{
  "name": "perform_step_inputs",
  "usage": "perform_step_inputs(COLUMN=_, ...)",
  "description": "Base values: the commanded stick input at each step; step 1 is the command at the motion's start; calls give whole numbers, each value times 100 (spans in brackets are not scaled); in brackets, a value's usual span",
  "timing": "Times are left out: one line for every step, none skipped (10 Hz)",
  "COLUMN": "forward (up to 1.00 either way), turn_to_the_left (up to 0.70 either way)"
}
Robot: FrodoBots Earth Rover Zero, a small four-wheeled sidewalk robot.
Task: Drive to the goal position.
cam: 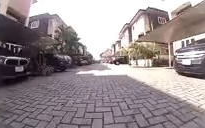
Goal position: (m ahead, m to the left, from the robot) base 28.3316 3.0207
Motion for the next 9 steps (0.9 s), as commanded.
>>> perform_step_inputs(forward=69, turn_to_the_left=3)
perform_step_inputs(forward=69, turn_to_the_left=3)
perform_step_inputs(forward=69, turn_to_the_left=-25)
perform_step_inputs(forward=69, turn_to_the_left=-22)
perform_step_inputs(forward=69, turn_to_the_left=3)
perform_step_inputs(forward=69, turn_to_the_left=3)
perform_step_inputs(forward=69, turn_to_the_left=3)
perform_step_inputs(forward=69, turn_to_the_left=3)
perform_step_inputs(forward=69, turn_to_the_left=3)
